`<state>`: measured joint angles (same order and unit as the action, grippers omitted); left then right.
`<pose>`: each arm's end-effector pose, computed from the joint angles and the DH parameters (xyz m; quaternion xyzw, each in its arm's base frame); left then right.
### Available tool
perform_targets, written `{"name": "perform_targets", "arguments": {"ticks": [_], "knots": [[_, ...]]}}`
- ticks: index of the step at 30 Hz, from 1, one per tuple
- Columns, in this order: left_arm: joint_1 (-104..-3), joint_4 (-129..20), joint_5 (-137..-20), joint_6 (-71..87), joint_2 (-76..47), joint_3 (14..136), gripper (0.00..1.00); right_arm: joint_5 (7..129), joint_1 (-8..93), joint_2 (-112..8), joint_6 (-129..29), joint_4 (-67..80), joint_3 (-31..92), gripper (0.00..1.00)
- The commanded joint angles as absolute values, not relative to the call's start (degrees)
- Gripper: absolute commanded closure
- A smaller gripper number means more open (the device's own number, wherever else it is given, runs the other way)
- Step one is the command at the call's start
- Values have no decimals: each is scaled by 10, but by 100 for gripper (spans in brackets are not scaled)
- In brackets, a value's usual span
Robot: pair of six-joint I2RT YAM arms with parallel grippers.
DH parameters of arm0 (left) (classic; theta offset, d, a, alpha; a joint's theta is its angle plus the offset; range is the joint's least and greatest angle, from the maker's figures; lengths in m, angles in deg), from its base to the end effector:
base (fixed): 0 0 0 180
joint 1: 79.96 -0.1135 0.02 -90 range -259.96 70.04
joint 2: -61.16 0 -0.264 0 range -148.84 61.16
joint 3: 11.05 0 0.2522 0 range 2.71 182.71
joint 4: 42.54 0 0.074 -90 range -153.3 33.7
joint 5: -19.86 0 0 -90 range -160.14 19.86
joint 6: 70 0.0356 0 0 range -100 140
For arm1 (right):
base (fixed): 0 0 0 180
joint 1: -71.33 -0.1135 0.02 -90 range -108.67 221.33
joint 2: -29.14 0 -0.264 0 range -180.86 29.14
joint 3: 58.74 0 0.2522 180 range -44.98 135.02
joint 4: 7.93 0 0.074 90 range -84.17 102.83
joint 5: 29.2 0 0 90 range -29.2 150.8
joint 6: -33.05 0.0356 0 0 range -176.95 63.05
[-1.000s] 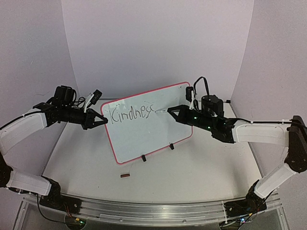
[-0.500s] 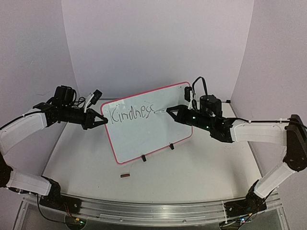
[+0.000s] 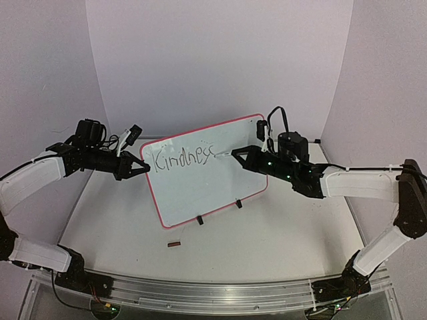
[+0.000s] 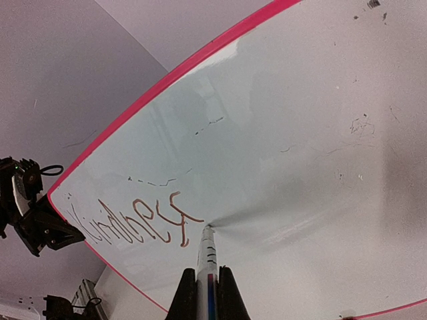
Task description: Write a sentence on the whiteboard
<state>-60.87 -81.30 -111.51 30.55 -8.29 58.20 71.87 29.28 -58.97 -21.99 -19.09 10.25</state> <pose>0.2360 -0.1066 0.2965 0.3631 0.7773 -0.3479 0.3782 0.2609 0.2445 0.2797 -0.1096 0.7456 0.4637 0.4659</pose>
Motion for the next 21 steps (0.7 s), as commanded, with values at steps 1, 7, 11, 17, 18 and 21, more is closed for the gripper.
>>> {"name": "perform_targets", "arguments": {"ticks": [1,7,11,17,18,21], "knots": [[-599,-832,-1074,334,-95,585,100,714,295,-602,-220,-212,116,100],[-599,-832,-1074,335,-96,585,100,727,295,-609,-212,-211,111,100],[-599,-832,-1073,335,-96,585,100,731,295,-611,-210,-212,111,100],[-598,-833,-1073,335,-96,585,100,745,294,-624,-201,-221,117,100],[-598,-833,-1073,335,-96,585,100,747,294,-626,-199,-223,118,100],[-598,-833,-1072,335,-96,585,100,752,294,-631,-196,-228,121,100]]}}
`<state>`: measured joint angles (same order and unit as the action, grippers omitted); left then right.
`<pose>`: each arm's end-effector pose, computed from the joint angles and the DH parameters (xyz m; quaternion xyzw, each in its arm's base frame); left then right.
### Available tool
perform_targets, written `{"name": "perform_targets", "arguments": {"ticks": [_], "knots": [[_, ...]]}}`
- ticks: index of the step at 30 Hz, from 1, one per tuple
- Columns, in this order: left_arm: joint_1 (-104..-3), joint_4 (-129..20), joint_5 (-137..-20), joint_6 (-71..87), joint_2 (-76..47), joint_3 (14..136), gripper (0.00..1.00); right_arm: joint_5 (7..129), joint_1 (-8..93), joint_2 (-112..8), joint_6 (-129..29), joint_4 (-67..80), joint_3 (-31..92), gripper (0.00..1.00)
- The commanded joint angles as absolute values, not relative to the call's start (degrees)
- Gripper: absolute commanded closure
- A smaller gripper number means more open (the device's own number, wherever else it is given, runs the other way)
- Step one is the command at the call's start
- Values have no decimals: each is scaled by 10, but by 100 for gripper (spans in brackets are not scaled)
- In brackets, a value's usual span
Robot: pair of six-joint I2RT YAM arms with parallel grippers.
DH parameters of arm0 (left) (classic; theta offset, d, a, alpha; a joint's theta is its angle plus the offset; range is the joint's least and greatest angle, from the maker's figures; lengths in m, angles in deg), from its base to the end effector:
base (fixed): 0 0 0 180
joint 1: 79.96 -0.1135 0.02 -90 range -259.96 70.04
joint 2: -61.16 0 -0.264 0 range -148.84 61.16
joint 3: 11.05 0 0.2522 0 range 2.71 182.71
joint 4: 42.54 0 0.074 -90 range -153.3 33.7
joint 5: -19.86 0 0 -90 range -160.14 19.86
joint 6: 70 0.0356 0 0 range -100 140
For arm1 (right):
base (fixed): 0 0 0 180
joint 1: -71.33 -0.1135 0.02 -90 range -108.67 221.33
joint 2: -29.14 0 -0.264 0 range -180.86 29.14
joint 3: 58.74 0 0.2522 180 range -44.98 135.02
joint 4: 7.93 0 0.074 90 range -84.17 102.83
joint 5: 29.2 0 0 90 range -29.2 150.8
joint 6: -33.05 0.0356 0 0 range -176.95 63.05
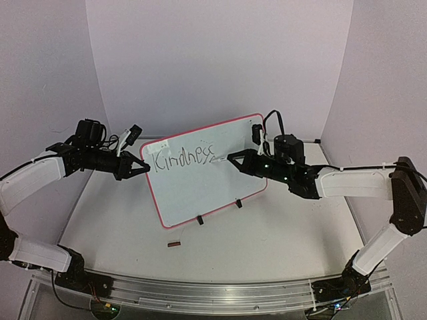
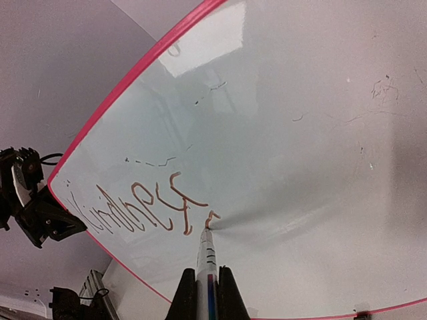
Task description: Write a sentence on the whiteboard
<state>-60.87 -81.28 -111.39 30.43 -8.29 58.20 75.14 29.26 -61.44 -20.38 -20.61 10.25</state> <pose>0.2360 -0.1065 0.2965 0.3620 0.7780 -0.3474 0.3782 0.2646 0.2507 0.2679 -0.1172 0.7492 0.4821 0.4389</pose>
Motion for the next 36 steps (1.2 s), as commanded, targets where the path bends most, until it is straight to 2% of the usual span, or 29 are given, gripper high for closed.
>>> {"name": "perform_targets", "arguments": {"ticks": [1,12,20,36], "knots": [[-598,-833,-1072,335,-96,585,100,752,294,-632,-196,-229,122,100],[-598,-832,-1071,335,-96,585,100,773,294,-595,-184,-258,109,100],[-598,-832,-1072,335,-96,585,100,718,294,-540,-211,-228,91,100],[-598,-833,-1073,335,-99,585,100,723,294,-582,-214,-216,110,100]]}}
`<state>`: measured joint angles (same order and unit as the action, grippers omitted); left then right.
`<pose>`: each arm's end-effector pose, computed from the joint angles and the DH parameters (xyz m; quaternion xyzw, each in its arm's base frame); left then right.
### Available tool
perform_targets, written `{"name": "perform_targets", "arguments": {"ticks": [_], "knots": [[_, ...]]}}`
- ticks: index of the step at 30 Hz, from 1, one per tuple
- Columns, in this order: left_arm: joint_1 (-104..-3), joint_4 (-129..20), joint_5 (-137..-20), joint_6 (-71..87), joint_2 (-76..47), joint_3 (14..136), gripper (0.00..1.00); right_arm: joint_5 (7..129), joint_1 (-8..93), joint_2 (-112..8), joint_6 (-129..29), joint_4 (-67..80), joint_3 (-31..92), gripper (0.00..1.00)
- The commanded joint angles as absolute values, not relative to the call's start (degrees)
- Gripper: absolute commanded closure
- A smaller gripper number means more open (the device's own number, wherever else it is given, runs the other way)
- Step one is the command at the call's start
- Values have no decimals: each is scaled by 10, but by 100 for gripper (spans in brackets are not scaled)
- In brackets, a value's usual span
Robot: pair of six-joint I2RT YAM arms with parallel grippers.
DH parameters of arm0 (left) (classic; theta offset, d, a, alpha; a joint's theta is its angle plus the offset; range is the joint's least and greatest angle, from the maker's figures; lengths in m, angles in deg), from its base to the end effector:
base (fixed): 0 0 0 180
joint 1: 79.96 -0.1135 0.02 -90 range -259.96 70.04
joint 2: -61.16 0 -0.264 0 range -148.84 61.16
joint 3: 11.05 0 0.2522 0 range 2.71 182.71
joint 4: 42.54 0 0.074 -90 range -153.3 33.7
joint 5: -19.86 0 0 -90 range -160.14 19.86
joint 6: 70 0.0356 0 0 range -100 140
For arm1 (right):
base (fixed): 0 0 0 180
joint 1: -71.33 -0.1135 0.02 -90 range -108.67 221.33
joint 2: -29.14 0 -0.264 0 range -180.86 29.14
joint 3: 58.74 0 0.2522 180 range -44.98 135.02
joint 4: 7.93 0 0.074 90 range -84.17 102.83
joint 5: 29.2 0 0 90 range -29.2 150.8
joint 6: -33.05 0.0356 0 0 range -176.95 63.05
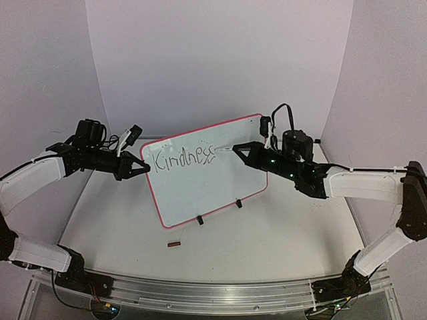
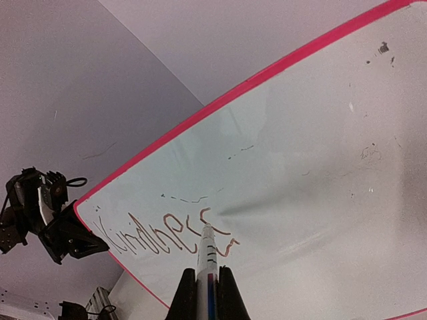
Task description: Write a sentence on the whiteboard
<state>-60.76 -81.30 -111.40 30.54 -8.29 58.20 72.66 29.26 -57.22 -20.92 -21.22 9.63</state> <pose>0.2358 -0.1070 0.2965 0.3634 0.7773 -0.3475 0.3780 0.2561 0.2410 0.2902 -0.1084 0.7269 0.4836 0.4755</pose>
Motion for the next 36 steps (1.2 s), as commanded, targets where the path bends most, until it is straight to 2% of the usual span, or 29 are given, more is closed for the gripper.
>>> {"name": "perform_targets", "arguments": {"ticks": [1,17,25,36], "knots": [[-598,-832,-1073,335,-99,585,100,723,294,-584,-214,-215,111,100],[-598,-833,-1069,335,-97,586,100,738,297,-544,-224,-210,84,100],[-598,-835,-1066,335,-94,585,100,763,330,-517,-232,-203,69,100],[-597,-835,-1067,335,-101,586,100,790,354,-540,-233,-204,84,100]]}}
